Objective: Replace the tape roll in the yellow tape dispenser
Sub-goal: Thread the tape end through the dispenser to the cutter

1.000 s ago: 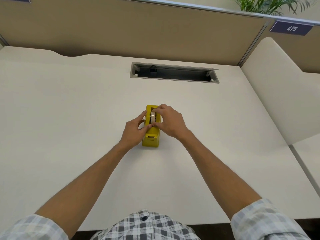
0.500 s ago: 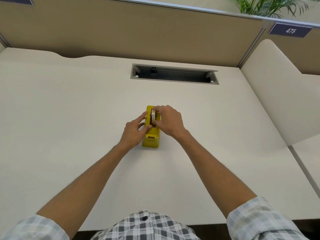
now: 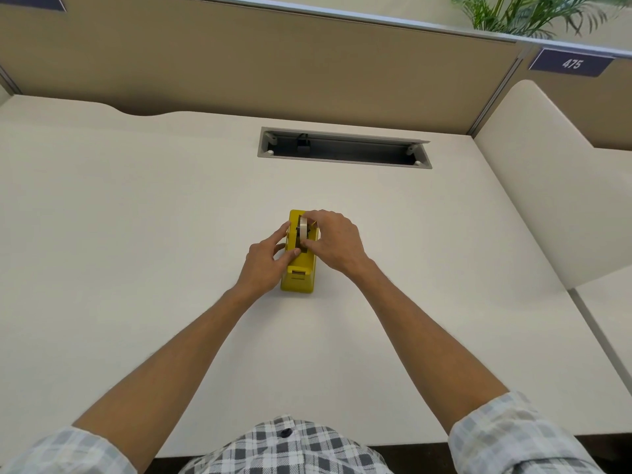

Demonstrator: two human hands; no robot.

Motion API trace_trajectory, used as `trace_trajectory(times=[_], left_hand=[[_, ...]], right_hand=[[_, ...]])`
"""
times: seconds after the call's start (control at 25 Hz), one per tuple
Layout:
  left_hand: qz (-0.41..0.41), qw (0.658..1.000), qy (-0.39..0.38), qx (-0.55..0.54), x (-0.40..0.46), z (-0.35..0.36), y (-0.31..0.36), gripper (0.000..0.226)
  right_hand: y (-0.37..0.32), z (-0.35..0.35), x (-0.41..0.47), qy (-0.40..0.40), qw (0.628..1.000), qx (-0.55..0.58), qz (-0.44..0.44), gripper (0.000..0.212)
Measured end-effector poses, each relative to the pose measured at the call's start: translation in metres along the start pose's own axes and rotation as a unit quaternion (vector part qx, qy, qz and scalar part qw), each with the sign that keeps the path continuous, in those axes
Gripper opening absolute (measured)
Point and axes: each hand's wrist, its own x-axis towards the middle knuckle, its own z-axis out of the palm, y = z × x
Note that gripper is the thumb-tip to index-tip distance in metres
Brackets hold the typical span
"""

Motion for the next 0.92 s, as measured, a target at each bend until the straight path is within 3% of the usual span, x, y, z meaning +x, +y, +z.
trace_trajectory(times=[0.32, 0.48, 0.72, 0.92], left_hand=[[0.008, 0.992, 0.003, 0.123, 0.002, -0.003, 0.003, 0.065], [0.081, 0.981, 0.043, 0.169, 0.0, -0.002, 0.011, 0.069], [0.185, 0.974, 0.103, 0.079, -0.002, 0.001, 0.023, 0.038], [0.176, 0.981, 0.083, 0.0, -0.005, -0.003, 0.029, 0.026]], right_hand=[[0.003, -0.003, 0.0, 0.006, 0.998, 0.054, 0.005, 0.036], [0.0, -0.01, -0.003, 0.04, 0.981, 0.179, 0.069, 0.029], [-0.006, -0.015, -0.019, 0.043, 0.924, 0.346, 0.159, 0.032], [-0.004, -0.02, -0.032, 0.054, 0.931, 0.315, 0.178, 0.041]])
